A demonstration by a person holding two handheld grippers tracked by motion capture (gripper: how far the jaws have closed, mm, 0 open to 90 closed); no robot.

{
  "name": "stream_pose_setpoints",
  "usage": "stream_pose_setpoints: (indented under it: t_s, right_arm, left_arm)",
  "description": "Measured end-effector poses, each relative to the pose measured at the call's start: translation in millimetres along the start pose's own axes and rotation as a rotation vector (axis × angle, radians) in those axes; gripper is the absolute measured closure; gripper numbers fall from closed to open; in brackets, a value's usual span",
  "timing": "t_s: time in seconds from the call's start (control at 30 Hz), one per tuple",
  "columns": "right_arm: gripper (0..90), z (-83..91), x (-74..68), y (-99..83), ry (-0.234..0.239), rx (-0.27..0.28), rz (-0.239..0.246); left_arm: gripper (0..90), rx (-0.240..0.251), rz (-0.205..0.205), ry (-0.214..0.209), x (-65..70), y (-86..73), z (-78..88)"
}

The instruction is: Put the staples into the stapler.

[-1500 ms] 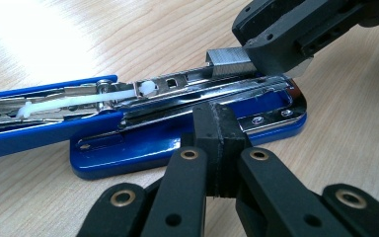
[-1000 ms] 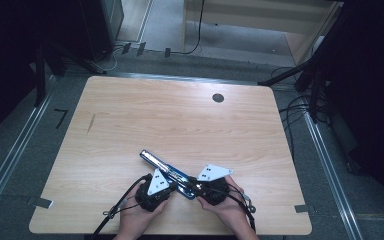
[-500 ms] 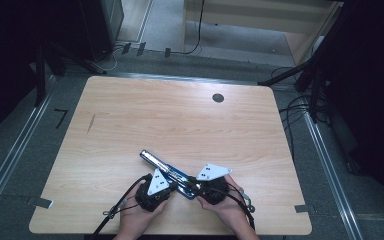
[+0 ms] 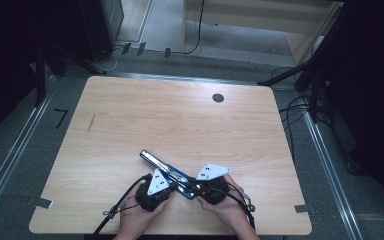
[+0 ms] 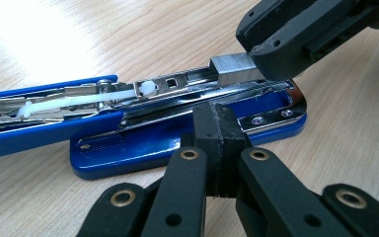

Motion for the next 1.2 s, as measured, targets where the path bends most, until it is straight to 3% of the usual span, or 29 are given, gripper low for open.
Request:
stream_pose_setpoints:
  t_s: [0.7,0.83,1.2]
  right_arm:
    - [79.7,4.1,3.3,2.1,-0.019,0.020,-0.007]
    - [79.7,1.4,1.2,2.2,-0.016,-0.014,0.007]
    - [79.7,-0.8,0.9,4.1,-0.026,-0.019,0.015]
  left_arm:
    - [90.0,0.000,0.000,-0.002,-0.2,0.0,0.0]
    - [90.0,0.001,0.000,-0.002,-0.3,0.0,-0.1]
    - [90.0,0.001,0.000,-0.002,-0.3,0.0,0.0]
Point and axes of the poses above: each handheld gripper's, and its own axes: z roughly backward along the jaws, y roughly out of its top, x roughly to its right, the point moved 4 cm from there along -z, roughly forward along the jaws, and after that the axes turned 14 degrees about -x, right-handed, at the moved point
